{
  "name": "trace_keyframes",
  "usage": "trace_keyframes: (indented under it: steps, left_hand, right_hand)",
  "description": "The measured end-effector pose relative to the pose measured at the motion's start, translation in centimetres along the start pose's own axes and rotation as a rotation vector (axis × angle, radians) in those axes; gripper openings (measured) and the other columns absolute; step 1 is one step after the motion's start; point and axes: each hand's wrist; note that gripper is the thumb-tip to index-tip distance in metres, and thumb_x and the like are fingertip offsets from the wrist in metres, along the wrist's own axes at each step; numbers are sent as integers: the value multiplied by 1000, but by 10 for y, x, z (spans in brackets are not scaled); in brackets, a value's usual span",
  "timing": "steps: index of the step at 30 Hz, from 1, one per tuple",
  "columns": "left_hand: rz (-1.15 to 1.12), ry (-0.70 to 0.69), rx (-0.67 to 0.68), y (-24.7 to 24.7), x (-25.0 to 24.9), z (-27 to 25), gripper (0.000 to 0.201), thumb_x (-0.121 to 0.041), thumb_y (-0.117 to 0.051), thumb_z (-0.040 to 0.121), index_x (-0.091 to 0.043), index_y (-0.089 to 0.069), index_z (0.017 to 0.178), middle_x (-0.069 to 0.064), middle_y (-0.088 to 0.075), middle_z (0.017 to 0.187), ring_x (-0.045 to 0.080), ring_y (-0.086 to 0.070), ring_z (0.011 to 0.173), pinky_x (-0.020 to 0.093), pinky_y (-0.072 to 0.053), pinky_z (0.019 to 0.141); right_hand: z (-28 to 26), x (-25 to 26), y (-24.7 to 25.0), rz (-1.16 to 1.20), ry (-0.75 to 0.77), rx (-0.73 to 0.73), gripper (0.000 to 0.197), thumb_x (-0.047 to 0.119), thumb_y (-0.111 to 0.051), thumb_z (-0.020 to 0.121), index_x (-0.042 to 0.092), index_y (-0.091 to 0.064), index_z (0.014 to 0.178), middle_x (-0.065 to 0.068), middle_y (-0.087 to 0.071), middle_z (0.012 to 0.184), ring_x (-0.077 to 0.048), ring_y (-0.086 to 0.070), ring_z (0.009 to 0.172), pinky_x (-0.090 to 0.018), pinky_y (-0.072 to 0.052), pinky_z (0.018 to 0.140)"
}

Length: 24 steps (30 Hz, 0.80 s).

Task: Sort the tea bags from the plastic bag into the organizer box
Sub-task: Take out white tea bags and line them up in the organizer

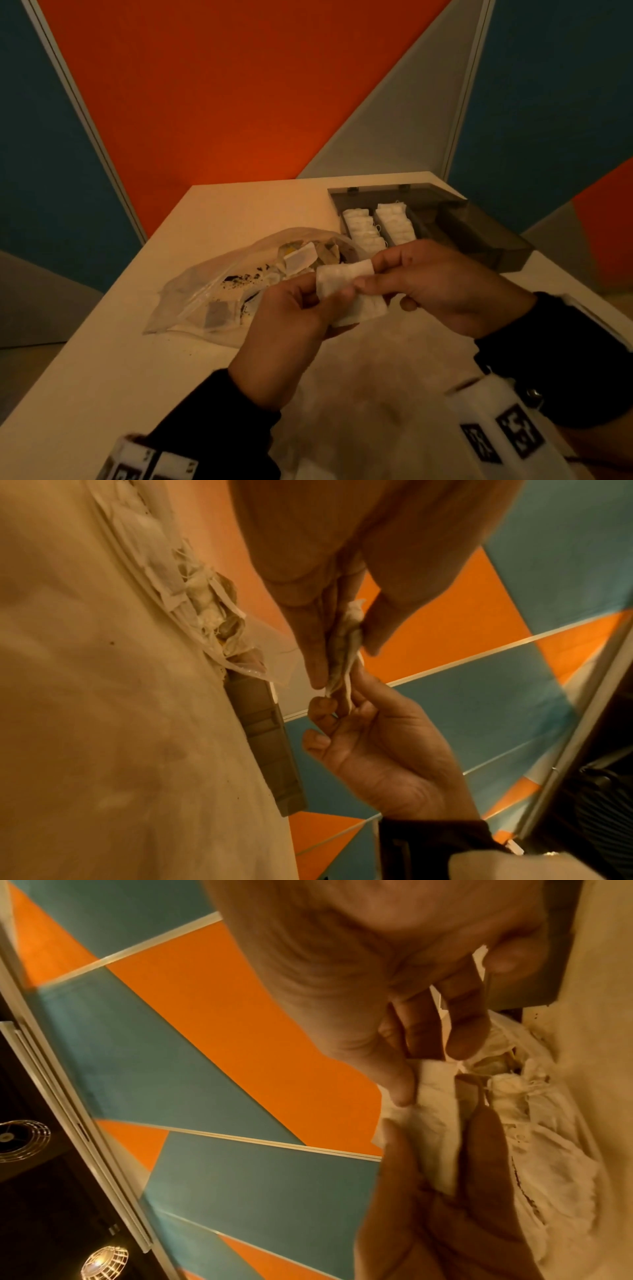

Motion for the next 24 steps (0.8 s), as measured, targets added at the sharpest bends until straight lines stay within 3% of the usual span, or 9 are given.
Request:
trace_keyframes:
  steps: [4,9,11,14,19,21,24]
  left_hand:
    - [109,-76,0,1,5,0,19,-10,-62,89,-17,-74,101,12,-75,97,31,-69,95,37,-59,83]
    - [129,-72,-3,2,4,1,21,-2,-62,88,-10,-73,104,11,-76,96,26,-72,92,35,-59,82]
    - [92,-46,-25,4,4,4,20,-1,-62,88,-5,-71,105,14,-75,98,29,-71,94,39,-59,84]
    - [46,-30,-39,7,5,7,19,-1,-61,89,-7,-71,103,10,-76,96,24,-72,91,32,-59,81]
    - [6,-12,-33,10,4,7,21,1,-60,88,-8,-71,104,10,-76,95,22,-73,88,29,-60,76]
    - [-14,-2,-37,13,5,7,22,2,-60,87,-6,-71,105,12,-76,95,22,-73,87,29,-60,74]
    - [-31,11,-46,16,6,7,22,1,-61,86,-5,-71,105,14,-76,95,23,-73,87,28,-60,72]
  right_hand:
    - [0,0,-5,-20,-1,57,22,41,-75,78,21,-79,86,-3,-68,82,-13,-53,75,-27,-40,67]
    - [3,3,5,-26,62,4,13,29,-76,78,20,-79,87,13,-69,68,-8,-55,72,-21,-44,62]
    - [4,3,10,-18,76,-18,13,30,-75,79,20,-79,85,11,-69,67,-8,-55,69,-22,-45,62]
    - [5,-2,8,-56,64,45,22,40,-72,80,19,-78,84,8,-68,68,-10,-56,71,-28,-43,67]
    - [5,-9,4,-152,68,99,11,31,-74,82,20,-76,81,11,-68,64,2,-56,56,-14,-43,55]
    - [7,-9,14,-129,60,71,6,26,-74,82,21,-77,81,7,-71,68,0,-56,59,-18,-42,59]
    - [10,-9,27,-76,30,33,6,22,-72,84,21,-77,80,4,-71,70,-13,-56,70,-32,-41,69]
Point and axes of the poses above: each hand's wrist, its own z-axis towards the middle knuckle, its own y-axis out of the back of the hand, x = y × z
